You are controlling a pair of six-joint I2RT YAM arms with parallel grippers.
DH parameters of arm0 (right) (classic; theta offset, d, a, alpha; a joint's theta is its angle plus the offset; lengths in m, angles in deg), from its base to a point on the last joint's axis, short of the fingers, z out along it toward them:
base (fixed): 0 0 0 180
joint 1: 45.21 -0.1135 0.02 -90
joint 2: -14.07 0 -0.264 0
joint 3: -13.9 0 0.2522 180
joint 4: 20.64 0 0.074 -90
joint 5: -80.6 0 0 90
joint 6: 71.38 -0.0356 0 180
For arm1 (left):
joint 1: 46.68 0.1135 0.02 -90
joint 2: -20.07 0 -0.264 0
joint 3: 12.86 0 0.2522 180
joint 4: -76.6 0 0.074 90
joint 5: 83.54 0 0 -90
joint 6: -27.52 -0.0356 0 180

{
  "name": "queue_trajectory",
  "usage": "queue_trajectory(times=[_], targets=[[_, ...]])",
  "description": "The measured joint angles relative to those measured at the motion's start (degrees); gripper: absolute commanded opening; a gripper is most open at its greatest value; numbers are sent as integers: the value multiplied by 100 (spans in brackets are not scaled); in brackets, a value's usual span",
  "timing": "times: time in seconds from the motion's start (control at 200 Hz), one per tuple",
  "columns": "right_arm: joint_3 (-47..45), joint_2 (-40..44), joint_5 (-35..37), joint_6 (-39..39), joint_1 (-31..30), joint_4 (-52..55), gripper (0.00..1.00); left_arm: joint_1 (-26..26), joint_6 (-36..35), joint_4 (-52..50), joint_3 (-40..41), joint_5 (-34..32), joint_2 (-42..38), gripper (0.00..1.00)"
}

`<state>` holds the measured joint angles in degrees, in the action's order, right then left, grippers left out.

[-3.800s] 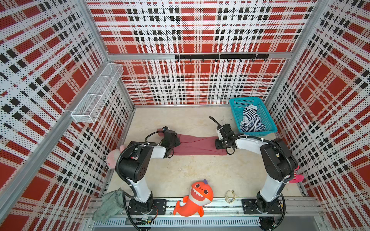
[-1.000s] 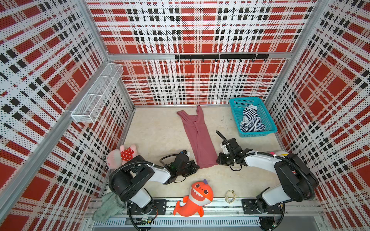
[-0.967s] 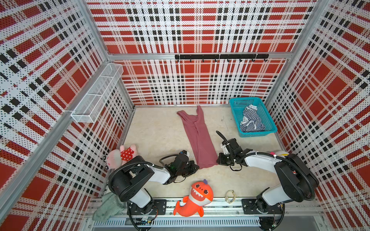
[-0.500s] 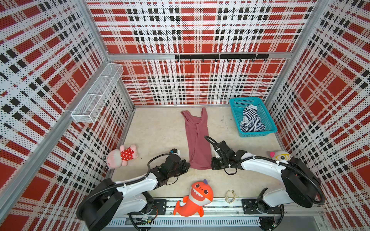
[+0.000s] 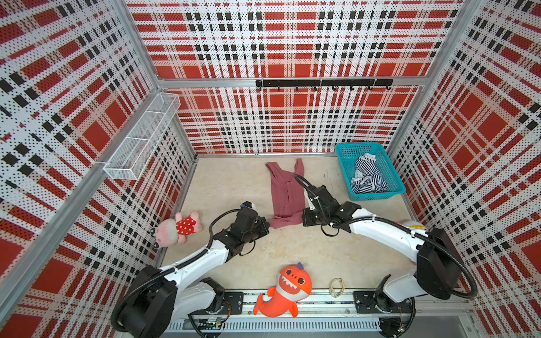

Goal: Fold and stack tank tops
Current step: Fold the tank top at the center of the table.

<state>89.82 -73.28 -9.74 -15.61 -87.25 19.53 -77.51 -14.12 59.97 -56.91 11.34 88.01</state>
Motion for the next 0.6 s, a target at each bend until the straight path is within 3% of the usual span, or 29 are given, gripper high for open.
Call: queue_trajectory(times=[0.601], targets=[[1829,-2009,-269,1405,1106,-66,0,658,-1342,463,-2385,568,2922,0]])
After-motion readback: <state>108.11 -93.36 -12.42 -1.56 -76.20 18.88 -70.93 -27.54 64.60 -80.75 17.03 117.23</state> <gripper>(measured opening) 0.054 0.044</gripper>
